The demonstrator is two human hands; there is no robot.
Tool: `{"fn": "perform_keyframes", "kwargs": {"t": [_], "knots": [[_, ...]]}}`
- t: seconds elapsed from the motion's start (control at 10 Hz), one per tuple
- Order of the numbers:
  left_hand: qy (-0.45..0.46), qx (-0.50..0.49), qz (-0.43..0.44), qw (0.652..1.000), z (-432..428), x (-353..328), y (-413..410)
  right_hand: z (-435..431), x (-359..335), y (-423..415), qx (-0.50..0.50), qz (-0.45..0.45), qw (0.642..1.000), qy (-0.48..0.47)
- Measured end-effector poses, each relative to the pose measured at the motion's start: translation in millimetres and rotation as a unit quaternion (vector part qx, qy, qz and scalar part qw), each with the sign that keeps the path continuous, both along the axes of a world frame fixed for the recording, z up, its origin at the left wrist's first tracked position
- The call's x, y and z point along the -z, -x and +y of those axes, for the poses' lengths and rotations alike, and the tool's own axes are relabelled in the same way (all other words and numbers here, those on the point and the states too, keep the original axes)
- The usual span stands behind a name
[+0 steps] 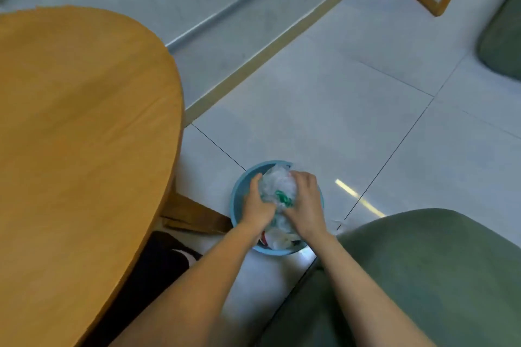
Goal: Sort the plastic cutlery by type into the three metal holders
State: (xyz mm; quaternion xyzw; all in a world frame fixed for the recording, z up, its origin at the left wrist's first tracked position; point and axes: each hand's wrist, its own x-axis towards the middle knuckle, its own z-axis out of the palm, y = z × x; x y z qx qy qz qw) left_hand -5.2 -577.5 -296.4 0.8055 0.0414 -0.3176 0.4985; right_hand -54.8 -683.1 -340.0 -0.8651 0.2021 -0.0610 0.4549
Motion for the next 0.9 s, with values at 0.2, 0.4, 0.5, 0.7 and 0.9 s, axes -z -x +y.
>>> {"fn": "perform_keyframes", "kwargs": {"t": [0.2,0.4,0.5,0.7,0.9], "knots": [[-0.044,-0.017,0.017,0.999,-0.1,83.9,-17.0,9.2,88.8,-27.3,-0.015,0.144,0.989,0.041],[-0.13,0.11,0.037,0.985,0.1,140.7,-30.1,8.9,140.6,-40.1,-0.015,0.284,0.958,-0.03],[-0.154,0.146,0.029,0.977,-3.0,153.7,-23.9,-3.9,150.7,-50.6,-0.018,0.32,0.941,-0.11],[-0.199,0.22,0.072,0.952,0.0,149.8,-27.6,-15.3,121.2,-69.6,-0.069,0.422,0.901,-0.066],[-0.288,0.264,0.108,0.914,-11.2,98.2,-47.6,-34.2,32.5,-78.3,-0.192,0.384,0.903,0.017]]}}
